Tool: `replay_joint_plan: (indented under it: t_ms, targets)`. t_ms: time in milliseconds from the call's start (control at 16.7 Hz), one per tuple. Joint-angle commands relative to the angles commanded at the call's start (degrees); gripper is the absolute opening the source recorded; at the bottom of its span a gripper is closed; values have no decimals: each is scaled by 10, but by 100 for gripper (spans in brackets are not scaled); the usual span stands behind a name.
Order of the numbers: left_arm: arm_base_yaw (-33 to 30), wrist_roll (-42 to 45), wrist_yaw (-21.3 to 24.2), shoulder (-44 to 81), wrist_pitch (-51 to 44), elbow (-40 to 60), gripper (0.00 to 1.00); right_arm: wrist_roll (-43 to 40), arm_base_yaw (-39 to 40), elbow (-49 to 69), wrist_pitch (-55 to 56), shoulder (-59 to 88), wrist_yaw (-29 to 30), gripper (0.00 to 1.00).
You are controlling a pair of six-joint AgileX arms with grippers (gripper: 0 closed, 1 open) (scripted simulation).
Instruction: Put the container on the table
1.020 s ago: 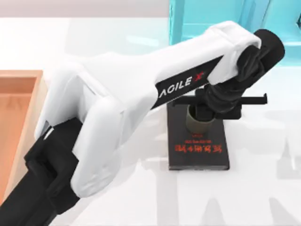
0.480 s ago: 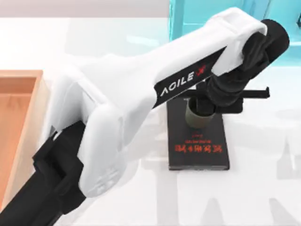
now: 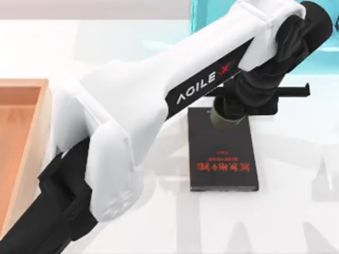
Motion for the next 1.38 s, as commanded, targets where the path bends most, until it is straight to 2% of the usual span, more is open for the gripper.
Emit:
replay_joint_plan:
  t_ms: [240,1140,1380]
  targets:
    - [11,11,9,-15,5,-20,0,0,0,0,0,0,0,100]
    - [121,100,123,-249,6,-343,0,0,0,0,0,0,0,100]
    - [144,121,145,-284,6,-386,0,0,0,0,0,0,0,100]
